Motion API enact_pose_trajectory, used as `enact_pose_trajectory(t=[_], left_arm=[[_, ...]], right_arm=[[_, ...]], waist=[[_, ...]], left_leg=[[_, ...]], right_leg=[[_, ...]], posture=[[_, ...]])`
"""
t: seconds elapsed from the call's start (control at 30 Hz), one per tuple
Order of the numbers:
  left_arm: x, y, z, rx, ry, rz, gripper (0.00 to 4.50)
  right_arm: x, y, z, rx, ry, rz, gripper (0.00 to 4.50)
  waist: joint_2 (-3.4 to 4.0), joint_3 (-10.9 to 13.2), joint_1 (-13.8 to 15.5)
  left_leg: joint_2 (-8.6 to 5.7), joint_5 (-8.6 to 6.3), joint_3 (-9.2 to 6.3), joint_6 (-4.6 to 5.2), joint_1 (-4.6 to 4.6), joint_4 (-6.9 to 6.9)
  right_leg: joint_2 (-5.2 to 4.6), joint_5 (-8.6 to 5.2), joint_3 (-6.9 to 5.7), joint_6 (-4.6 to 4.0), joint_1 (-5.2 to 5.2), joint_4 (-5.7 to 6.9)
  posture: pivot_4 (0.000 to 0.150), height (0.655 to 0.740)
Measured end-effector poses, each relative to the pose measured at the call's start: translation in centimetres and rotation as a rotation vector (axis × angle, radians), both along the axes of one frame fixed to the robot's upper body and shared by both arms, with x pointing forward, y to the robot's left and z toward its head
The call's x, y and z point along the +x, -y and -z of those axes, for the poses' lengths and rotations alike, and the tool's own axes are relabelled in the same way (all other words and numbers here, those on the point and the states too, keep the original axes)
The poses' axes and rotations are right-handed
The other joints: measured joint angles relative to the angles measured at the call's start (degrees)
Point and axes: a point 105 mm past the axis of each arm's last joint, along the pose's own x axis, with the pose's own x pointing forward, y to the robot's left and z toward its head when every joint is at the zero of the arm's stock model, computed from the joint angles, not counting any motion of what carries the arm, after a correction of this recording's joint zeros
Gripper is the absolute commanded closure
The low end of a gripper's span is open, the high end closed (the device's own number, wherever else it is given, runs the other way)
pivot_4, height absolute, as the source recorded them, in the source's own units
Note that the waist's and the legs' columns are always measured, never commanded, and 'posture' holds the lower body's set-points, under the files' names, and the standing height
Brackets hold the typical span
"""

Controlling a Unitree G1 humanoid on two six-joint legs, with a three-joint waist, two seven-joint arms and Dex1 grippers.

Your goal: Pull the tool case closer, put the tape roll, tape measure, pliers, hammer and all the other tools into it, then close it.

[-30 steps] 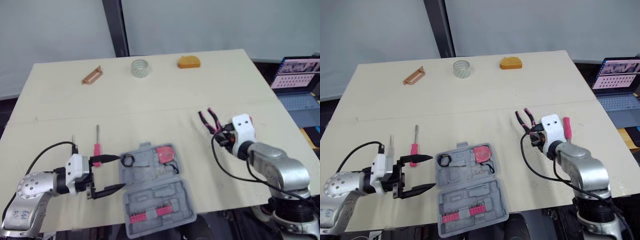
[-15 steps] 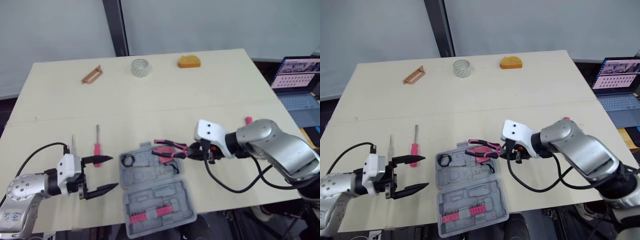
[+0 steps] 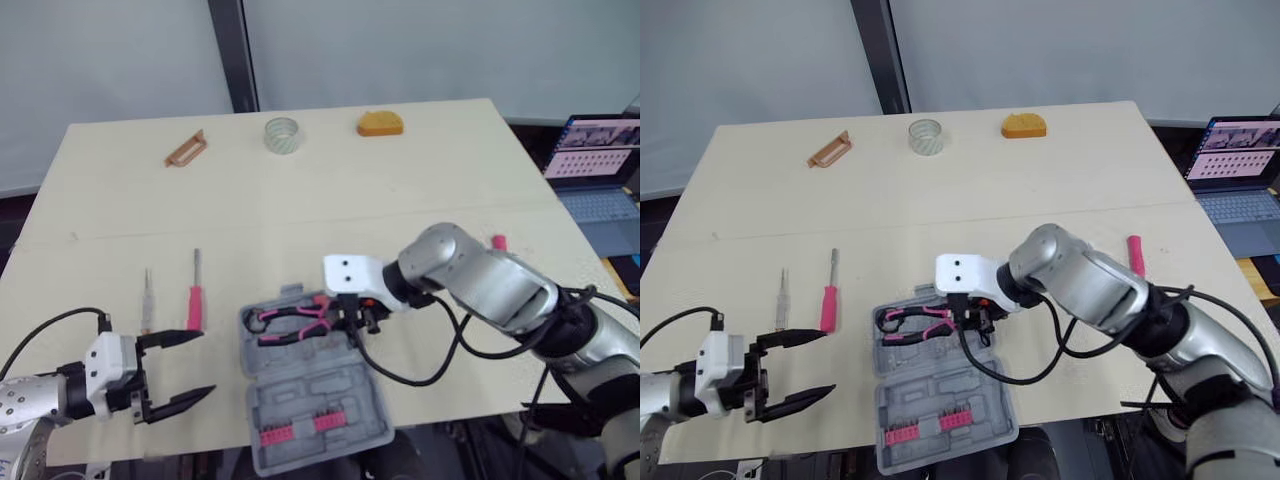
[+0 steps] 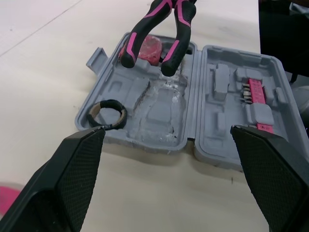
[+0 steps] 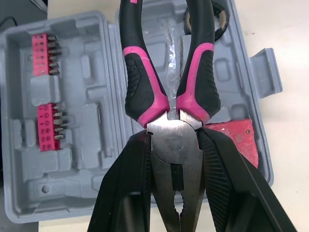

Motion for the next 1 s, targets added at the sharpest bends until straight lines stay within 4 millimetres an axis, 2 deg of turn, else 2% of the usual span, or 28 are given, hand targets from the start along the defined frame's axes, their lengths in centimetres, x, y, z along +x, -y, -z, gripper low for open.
enact_pose_trajectory(t=[0.23, 0.63, 0.8, 1.0], left_arm=[[-0.4, -0.6, 0.4, 0.003, -0.029, -0.041, 0.0], [-0.5, 0.1, -0.4, 0.018, -0.027, -0.033, 0.0], [-0.5, 0.1, -0.3, 0.016, -0.037, -0.038, 0.0], [-0.7, -0.1, -0.2, 0.02, -0.049, -0.048, 0.0]], right_arm=[[0.7, -1.3, 2.2, -0.082, 0.026, 0.004, 3.54], [0.5, -2.5, 3.0, -0.108, 0.051, -0.025, 3.54], [-0.2, -3.1, 4.1, -0.12, 0.021, -0.047, 3.54], [0.1, -3.4, 4.4, -0.121, 0.022, -0.038, 3.54]], waist=[[0.0, 0.0, -0.4], [-0.02, -0.01, -1.34], [-0.02, -0.01, -1.4], [-0.02, -0.01, -1.38]], left_leg=[[0.0, 0.0, 0.0, 0.0, 0.0, -0.02], [0.01, 0.0, 0.0, -0.01, 0.01, -0.07], [0.01, -0.01, 0.0, -0.01, 0.0, -0.08], [0.01, -0.01, 0.0, -0.02, 0.0, -0.08]], right_leg=[[0.0, 0.0, -0.02, 0.0, -0.04, 0.04], [0.0, 0.0, -0.03, 0.0, -0.06, 0.05], [0.0, 0.0, -0.05, 0.0, -0.09, 0.06], [0.0, 0.0, -0.05, 0.0, -0.08, 0.06]], posture=[[0.15, 0.7349], [0.15, 0.7349], [0.15, 0.7349], [0.15, 0.7349]])
